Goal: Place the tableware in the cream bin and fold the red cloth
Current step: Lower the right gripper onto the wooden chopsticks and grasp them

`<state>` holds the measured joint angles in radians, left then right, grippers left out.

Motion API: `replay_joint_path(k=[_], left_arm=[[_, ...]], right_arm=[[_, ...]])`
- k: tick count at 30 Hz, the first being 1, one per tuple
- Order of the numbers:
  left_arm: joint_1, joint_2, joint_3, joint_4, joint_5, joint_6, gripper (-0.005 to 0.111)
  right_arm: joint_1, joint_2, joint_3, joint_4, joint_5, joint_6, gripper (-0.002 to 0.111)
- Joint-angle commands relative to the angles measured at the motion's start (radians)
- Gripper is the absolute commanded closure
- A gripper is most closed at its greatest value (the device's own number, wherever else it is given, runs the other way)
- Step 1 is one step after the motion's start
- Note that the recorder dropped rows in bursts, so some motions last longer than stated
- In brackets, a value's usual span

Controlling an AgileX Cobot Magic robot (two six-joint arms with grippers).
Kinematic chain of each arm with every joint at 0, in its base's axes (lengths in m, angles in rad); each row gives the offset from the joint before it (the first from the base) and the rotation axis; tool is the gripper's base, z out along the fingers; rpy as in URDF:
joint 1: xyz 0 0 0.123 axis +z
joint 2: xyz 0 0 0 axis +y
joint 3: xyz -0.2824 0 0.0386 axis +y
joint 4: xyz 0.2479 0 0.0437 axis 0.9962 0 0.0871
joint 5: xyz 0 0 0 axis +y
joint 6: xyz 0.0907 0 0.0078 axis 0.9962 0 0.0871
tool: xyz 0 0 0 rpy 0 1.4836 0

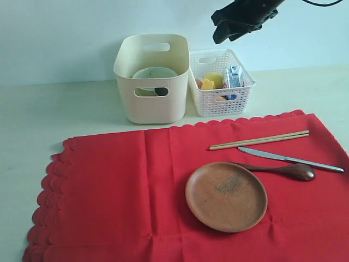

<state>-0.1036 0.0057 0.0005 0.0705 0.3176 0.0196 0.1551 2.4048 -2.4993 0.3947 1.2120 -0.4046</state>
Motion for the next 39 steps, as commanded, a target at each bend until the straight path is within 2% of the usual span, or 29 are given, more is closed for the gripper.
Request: replay_joint_path(k=[1, 13, 21, 26, 30, 35, 39], left_arm=[[-0.005, -0.006, -0.001, 0.006, -0.005, 0.003, 0.095], [-0.005, -0.006, -0.001, 0.006, -0.005, 0.003, 0.095], [-0.005, -0.006, -0.001, 0.006, -0.005, 0.003, 0.095], [-0.005, -0.006, -0.001, 0.006, -0.005, 0.003, 0.095], [-0.005, -0.006, -0.001, 0.006, -0.005, 0.003, 0.095], [-0.005, -0.006, -0.001, 0.006, -0.005, 0.003, 0.095], [-0.005, -0.006, -0.001, 0.006, -0.005, 0.003, 0.095]], right_arm=[[-0.005, -0.058, 0.088, -0.042, 0.009, 0.027, 0.063], [-0.009, -0.267, 0.579, -0.08, 0.009, -0.046, 0.063], [-0.009, -0.385, 0.916, -0.06, -0.086, -0.114, 0.063], [-0.009, -0.399, 1.061, -0.034, -0.087, -0.196, 0.063], [-0.009, -0.399, 1.137, -0.035, -0.158, -0.229, 0.063], [-0.009, -0.399, 1.145, -0.193, -0.344, -0.229, 0.063], [-0.009, -0.399, 1.145, -0.456, -0.404, -0.259, 0.063]])
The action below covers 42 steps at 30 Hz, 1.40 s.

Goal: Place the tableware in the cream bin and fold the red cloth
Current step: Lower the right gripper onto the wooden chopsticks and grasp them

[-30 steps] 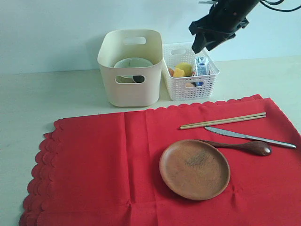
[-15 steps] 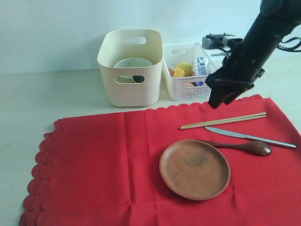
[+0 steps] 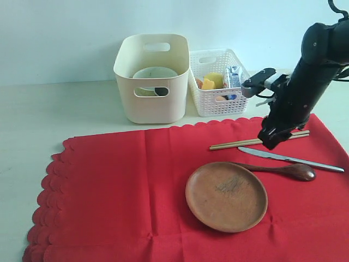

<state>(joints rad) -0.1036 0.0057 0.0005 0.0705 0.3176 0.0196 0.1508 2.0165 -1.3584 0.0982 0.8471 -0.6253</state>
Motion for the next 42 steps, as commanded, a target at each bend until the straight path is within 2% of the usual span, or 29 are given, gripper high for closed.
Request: replay_joint_path(k=[1, 4, 8, 12, 18, 26, 29, 37, 40, 42], left_arm=[[-0.005, -0.006, -0.001, 0.006, -0.005, 0.003, 0.095], [-0.005, -0.006, -0.001, 0.006, -0.005, 0.003, 0.095], [-0.005, -0.006, -0.001, 0.006, -0.005, 0.003, 0.095], [-0.005, -0.006, -0.001, 0.006, -0.005, 0.003, 0.095], [-0.005, -0.006, -0.001, 0.006, -0.005, 0.003, 0.095], [-0.005, -0.006, -0.001, 0.006, -0.005, 0.003, 0.095], [-0.005, -0.006, -0.001, 0.006, -0.005, 0.003, 0.095], [-0.005, -0.006, -0.001, 0.006, -0.005, 0.003, 0.095], [-0.005, -0.006, -0.001, 0.006, -0.005, 0.003, 0.095], [-0.005, -0.006, -0.001, 0.006, -0.005, 0.003, 0.095]], right_arm=[[-0.005, -0.011, 0.004, -0.222, -0.089, -0.087, 0.063], [-0.007, 0.008, -0.03, -0.257, -0.196, -0.153, 0.063], [-0.007, 0.104, -0.151, -0.255, -0.03, -0.331, 0.063], [-0.007, 0.148, -0.21, -0.248, 0.005, -0.373, 0.063], [-0.007, 0.221, -0.305, -0.159, 0.151, -0.501, 0.063], [-0.007, 0.266, -0.327, -0.121, 0.174, -0.538, 0.063], [-0.007, 0.275, -0.327, -0.121, 0.122, -0.54, 0.068], [-0.007, 0.316, -0.327, -0.121, 0.125, -0.54, 0.069], [-0.007, 0.328, -0.327, -0.121, 0.138, -0.558, 0.085], [-0.007, 0.328, -0.327, -0.123, 0.146, -0.58, 0.101]])
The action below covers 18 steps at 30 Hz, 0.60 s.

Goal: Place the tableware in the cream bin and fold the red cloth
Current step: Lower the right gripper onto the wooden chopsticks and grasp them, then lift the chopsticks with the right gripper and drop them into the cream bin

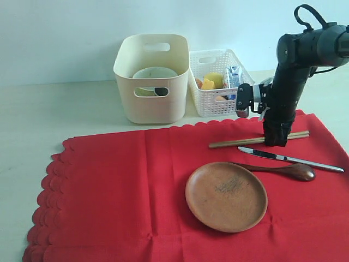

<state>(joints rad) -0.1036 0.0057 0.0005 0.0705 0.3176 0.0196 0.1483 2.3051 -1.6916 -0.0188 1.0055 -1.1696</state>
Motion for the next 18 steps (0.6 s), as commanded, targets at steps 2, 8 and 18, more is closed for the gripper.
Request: replay_joint_path(k=[2, 8, 18], left_arm=[[-0.005, -0.006, -0.001, 0.006, -0.005, 0.003, 0.095], [-0.005, -0.006, -0.001, 0.006, -0.005, 0.003, 0.095], [-0.005, -0.006, -0.001, 0.006, -0.005, 0.003, 0.095]], right_arm=[[-0.004, 0.035, 0.006, -0.014, -0.005, -0.035, 0.108], [-0.004, -0.007, 0.006, -0.039, 0.047, -0.036, 0.108], [-0.004, -0.156, 0.006, -0.022, 0.121, 0.006, 0.108]])
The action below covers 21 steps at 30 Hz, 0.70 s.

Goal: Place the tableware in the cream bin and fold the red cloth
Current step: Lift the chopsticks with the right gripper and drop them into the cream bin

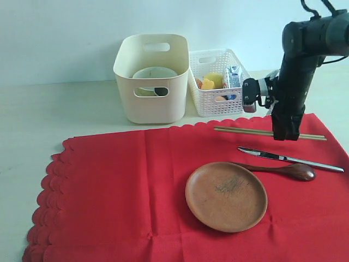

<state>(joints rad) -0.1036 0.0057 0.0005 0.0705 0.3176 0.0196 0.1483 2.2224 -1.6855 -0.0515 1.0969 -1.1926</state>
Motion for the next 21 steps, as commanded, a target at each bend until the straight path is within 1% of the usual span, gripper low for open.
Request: replay_joint_path(k=[1, 5, 12, 15, 18, 21], left_arm=[[-0.005, -0.006, -0.001, 0.006, -0.005, 0.003, 0.095], [-0.005, -0.006, -0.001, 0.006, -0.005, 0.003, 0.095], [-0.005, -0.006, -0.001, 0.006, -0.005, 0.003, 0.095], [-0.005, -0.006, -0.001, 0.006, -0.005, 0.003, 0.095], [-0.005, -0.006, -0.001, 0.006, -0.005, 0.003, 0.095], [-0.005, -0.006, -0.001, 0.006, -0.005, 0.003, 0.095]], right_arm=[[-0.004, -0.093, 0.0, 0.023, 0.029, 0.028, 0.108], [-0.004, -0.171, 0.0, 0.17, 0.019, 0.001, 0.108], [-0.004, -0.298, 0.0, 0.693, -0.096, -0.082, 0.108], [-0.004, -0.304, -0.009, 0.939, -0.146, -0.123, 0.108], [-0.004, -0.282, -0.035, 1.137, -0.181, -0.166, 0.108], [-0.004, -0.229, -0.078, 1.282, -0.193, -0.201, 0.108]])
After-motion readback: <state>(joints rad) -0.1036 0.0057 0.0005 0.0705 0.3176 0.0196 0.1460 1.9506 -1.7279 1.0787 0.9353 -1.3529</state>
